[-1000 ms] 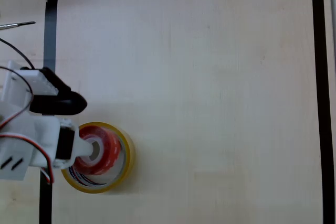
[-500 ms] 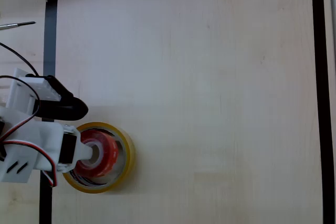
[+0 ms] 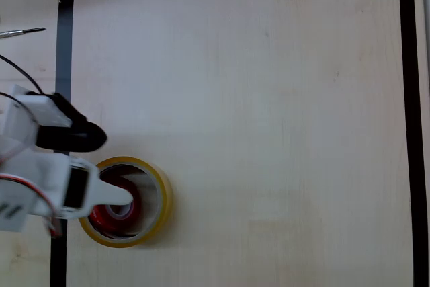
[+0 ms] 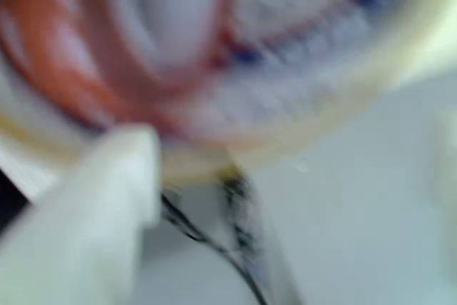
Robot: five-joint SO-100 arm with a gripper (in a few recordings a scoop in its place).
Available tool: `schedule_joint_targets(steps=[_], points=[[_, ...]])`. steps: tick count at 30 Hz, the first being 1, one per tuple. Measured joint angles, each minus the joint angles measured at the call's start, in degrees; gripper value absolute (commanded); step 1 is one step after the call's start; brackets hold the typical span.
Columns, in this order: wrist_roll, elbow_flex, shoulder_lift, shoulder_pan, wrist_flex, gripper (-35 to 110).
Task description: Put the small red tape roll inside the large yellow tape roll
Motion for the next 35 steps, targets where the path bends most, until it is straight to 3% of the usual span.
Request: schedule_joint_targets(steps=[8,17,22,35], points=[[2.11,14.33,37.27,-16.00,3.08,0],[12.66,42.45,53.70,-29.79,-2.81,0],[13.80,53.00,65.04,-29.53,-2.11,0],[13.89,53.09,67.76,-20.39,-0.79,0]])
